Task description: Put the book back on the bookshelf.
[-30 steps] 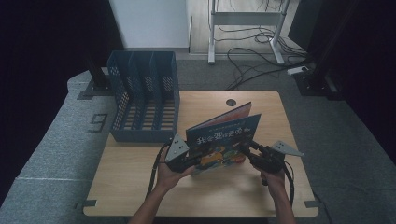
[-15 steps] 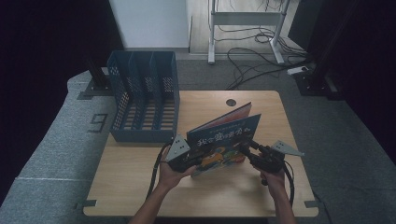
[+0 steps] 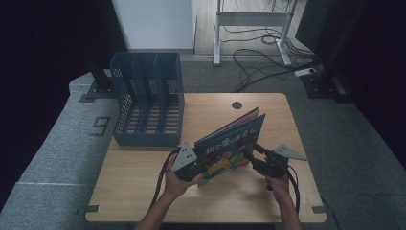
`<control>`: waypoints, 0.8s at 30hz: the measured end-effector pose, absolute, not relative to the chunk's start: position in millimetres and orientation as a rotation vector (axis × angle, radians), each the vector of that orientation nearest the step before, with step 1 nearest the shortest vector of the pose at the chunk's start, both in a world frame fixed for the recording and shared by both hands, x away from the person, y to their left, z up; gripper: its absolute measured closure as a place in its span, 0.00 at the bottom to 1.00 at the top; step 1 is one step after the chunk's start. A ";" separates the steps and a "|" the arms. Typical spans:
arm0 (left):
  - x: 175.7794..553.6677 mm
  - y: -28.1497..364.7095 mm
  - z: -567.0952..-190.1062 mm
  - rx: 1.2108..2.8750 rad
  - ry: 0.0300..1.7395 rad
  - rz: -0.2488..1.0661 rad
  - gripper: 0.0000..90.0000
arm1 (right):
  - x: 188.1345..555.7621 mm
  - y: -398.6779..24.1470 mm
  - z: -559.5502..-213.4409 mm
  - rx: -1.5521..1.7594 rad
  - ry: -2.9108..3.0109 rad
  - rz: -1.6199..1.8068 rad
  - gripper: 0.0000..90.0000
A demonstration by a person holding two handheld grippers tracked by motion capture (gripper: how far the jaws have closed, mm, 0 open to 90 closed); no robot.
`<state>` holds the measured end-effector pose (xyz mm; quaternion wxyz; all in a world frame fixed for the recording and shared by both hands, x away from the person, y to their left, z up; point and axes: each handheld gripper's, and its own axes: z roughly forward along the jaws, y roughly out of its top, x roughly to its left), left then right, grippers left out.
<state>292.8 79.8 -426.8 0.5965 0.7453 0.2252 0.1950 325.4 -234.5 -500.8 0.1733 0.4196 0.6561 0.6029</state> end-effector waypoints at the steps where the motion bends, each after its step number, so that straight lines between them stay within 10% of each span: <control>1: 292.8 79.5 -426.7 1.730 0.525 0.450 0.82 | 325.3 -234.4 -500.9 1.189 1.860 1.709 0.42; 24: 285.1 82.8 -428.3 1.654 0.524 0.436 0.89 | 326.6 -223.7 -503.5 1.138 1.892 1.757 0.44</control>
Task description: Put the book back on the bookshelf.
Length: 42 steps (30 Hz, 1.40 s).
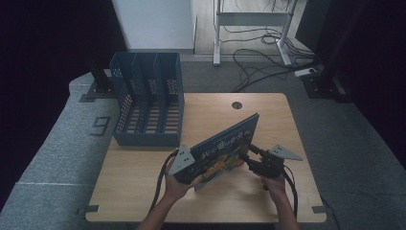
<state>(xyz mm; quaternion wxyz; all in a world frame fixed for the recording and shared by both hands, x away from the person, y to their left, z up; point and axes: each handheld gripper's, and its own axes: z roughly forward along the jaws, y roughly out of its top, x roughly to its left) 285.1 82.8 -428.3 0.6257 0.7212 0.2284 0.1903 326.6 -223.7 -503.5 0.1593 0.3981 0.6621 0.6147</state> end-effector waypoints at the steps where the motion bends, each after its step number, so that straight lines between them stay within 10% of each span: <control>1: 285.1 83.5 -428.2 1.642 0.536 0.436 0.90 | 326.4 -224.1 -503.4 1.144 1.889 1.742 0.45; 42: 276.5 107.5 -405.8 1.567 0.639 0.641 0.91 | 326.8 -247.9 -505.6 1.258 1.783 1.761 0.48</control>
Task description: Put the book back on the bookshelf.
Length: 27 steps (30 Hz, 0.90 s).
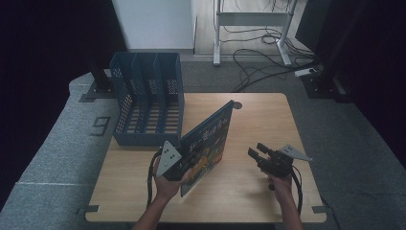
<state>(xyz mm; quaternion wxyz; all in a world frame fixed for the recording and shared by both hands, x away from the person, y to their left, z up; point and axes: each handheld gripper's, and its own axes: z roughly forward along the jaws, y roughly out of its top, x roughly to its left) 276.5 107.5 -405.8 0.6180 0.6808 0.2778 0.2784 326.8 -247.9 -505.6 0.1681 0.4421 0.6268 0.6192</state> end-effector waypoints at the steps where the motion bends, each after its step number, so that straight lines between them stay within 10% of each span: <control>1: 276.4 108.0 -405.5 1.561 0.640 0.639 0.91 | 326.7 -247.9 -505.5 1.258 1.783 1.761 0.48; 27: 276.1 139.1 -390.8 1.526 0.667 0.659 0.91 | 333.1 -246.9 -519.4 1.313 1.866 1.684 0.48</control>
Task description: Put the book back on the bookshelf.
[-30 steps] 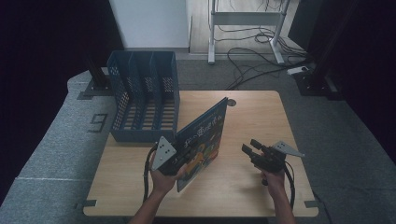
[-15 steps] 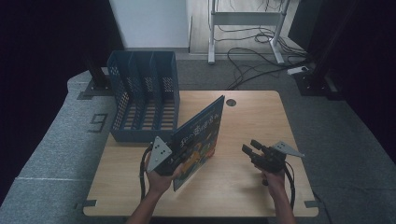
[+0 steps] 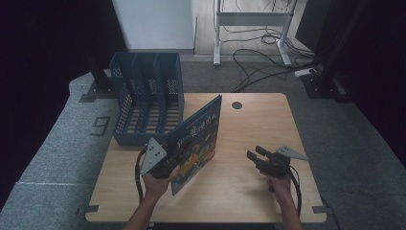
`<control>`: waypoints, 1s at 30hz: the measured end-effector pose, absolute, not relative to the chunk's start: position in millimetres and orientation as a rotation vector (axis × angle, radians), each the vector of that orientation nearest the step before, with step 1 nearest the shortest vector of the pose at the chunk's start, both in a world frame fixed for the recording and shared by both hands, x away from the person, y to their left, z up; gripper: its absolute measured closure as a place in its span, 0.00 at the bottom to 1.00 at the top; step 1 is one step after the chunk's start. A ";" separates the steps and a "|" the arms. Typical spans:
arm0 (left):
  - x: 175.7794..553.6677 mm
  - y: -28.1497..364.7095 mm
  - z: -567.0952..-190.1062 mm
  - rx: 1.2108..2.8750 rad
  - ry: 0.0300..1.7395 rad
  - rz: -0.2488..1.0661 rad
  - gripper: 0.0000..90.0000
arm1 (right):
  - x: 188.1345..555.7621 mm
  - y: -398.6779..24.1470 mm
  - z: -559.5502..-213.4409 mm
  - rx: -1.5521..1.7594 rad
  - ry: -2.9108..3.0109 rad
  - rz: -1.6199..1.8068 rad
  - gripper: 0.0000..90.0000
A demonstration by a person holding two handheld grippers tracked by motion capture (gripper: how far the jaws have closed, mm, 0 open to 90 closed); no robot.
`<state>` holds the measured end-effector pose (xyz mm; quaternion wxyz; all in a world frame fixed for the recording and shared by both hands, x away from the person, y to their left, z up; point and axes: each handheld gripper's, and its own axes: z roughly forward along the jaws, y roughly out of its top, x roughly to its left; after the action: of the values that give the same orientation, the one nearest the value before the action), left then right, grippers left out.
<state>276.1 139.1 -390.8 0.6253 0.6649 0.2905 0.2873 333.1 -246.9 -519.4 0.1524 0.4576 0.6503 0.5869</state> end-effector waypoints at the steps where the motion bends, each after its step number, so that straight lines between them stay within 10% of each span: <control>1: 276.5 141.0 -389.9 1.522 0.670 0.658 0.91 | 333.8 -247.3 -520.3 1.327 1.878 1.663 0.48; 30: 278.1 161.1 -362.7 1.516 0.726 0.730 0.91 | 349.9 -236.6 -547.8 1.413 2.025 1.270 0.48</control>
<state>278.1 161.1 -362.7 0.6087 0.6562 0.3143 0.3162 349.9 -236.6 -547.8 0.1815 0.5004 0.7172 0.4497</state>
